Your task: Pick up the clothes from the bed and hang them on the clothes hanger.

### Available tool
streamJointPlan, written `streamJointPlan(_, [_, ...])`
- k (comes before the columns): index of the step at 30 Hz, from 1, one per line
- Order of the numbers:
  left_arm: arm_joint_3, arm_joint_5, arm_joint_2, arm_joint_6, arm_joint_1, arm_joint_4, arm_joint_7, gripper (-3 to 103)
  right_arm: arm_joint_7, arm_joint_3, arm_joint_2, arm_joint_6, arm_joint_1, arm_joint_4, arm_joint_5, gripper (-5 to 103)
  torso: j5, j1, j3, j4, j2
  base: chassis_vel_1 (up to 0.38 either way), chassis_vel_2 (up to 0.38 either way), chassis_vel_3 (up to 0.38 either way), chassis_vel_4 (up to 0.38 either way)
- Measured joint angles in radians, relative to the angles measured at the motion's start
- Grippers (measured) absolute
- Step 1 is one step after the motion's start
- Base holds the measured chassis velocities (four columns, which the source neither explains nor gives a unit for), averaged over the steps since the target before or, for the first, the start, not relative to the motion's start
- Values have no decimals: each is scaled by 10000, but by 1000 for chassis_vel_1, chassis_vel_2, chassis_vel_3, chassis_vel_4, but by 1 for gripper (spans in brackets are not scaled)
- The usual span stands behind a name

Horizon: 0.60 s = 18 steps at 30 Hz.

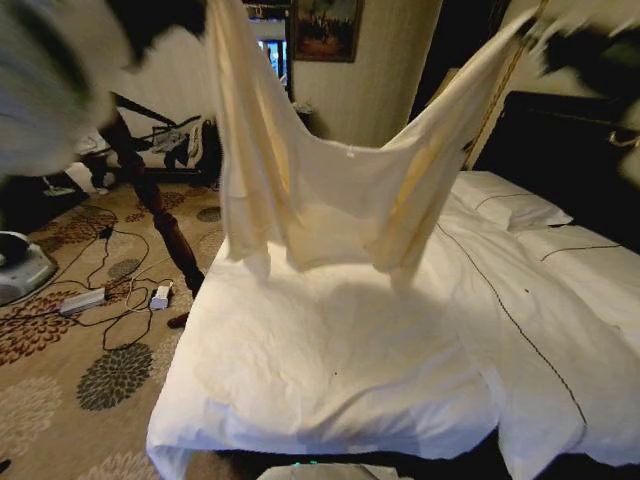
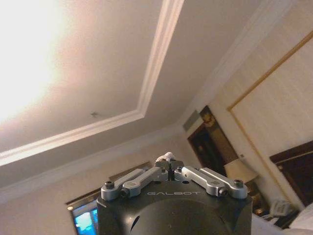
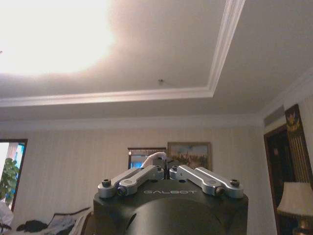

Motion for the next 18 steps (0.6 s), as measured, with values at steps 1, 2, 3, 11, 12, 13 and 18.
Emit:
streamJointPlan(1, [-225, -134, 352, 73, 108, -121, 5, 0, 77, 128, -127, -38, 148, 85, 279, 0, -5, -1, 0, 5, 0, 0, 0, 0, 0])
streamJointPlan(2, [-329, -173, 569, 112, 215, -194, 12, 0, 110, 186, -195, -54, 223, 144, 427, 0, -12, 0, 1, 6, 0, 0, 0, 0, 0])
streamJointPlan(3, [-329, -173, 569, 112, 215, -194, 12, 0, 110, 186, -195, -54, 223, 144, 427, 0, -12, 0, 1, 6, 0, 0, 0, 0, 0])
streamJointPlan(11, [-990, 182, 1483, 391, 1568, -619, -72, 0, 396, -93, 171, -64, -239, 464, 70, 0, -4, 7, 6, -8, -4, 0, 0, 0, 0])
streamJointPlan(12, [-990, 182, 1483, 391, 1568, -619, -72, 0, 396, -93, 171, -64, -239, 464, 70, 0, -4, 7, 6, -8, -4, 0, 0, 0, 0])
streamJointPlan(13, [-1421, 304, 1701, 380, 2216, -805, -127, 0, 396, -220, 469, -39, -532, 514, -216, 0, -2, 7, 5, 1, -3, 0, 0, 0, 0])
streamJointPlan(18, [-2335, 1136, 1553, 403, 5669, -1662, -981, 0, 674, -701, 1637, 12, -1865, 718, -1075, 0, -5, 6, 6, 5, -4, 0, 0, 0, 0])
